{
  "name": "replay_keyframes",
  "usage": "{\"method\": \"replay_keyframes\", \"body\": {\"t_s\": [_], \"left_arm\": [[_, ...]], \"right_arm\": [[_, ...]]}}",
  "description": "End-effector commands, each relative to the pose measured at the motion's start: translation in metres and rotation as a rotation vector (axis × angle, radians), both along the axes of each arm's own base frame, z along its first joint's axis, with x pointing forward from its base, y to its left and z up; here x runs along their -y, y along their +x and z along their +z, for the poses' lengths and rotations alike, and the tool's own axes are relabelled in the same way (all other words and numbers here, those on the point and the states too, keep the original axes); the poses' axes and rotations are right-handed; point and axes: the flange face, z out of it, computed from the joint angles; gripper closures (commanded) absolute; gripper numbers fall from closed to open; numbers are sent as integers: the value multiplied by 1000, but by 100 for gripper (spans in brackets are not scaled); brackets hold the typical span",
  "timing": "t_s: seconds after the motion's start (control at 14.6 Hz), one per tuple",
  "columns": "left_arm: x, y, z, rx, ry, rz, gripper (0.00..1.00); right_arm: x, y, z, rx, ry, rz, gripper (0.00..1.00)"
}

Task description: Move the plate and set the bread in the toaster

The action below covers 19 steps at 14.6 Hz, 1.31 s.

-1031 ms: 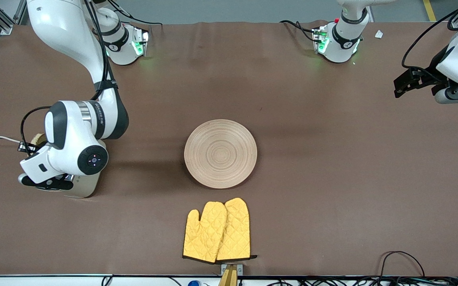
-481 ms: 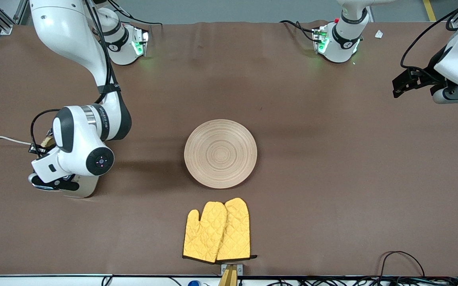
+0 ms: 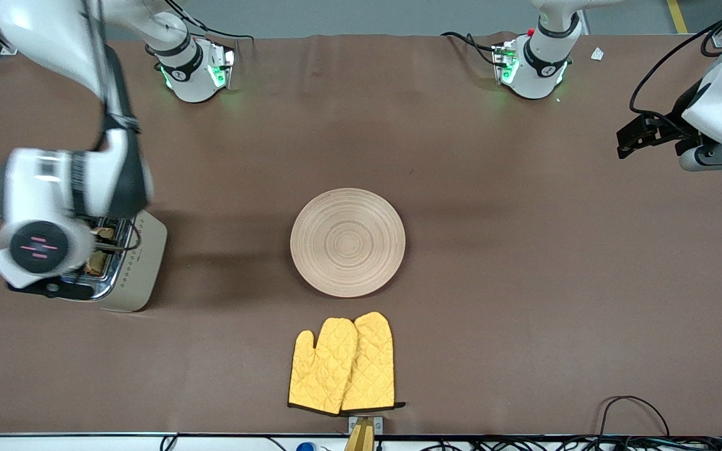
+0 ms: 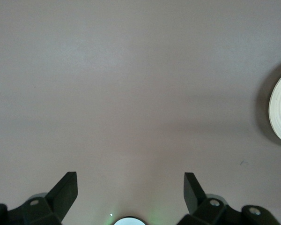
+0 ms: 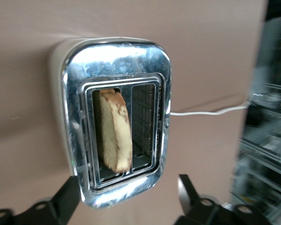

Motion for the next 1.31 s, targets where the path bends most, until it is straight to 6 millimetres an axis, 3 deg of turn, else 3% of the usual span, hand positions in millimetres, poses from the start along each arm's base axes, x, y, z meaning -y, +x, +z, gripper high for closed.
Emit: {"method": "replay_keyframes", "body": {"t_s": [0.0,0.27,0.55,0.76,0.89,0.96,1.03,1.24], "left_arm": [[-2,-1,7,15,-14,-6,0],[0,-2,5,5,-15,-13,0],[5,-3,6,6,-16,-24,0],[8,-4,6,3,-15,-37,0],[8,-4,6,1,-15,-66,0],[8,-4,6,1,-15,-72,0],[8,-4,7,2,-12,-72,0],[7,-4,10,4,-9,-66,0]], "right_arm": [[24,-21,49,60,213,-1,0],[32,-44,107,158,322,1,0],[42,-83,162,251,395,26,0],[51,-112,176,281,428,27,0],[48,-115,183,284,428,36,0],[49,-114,202,314,425,35,0],[45,-114,208,289,422,31,0],[55,-114,204,267,416,9,0]]}}
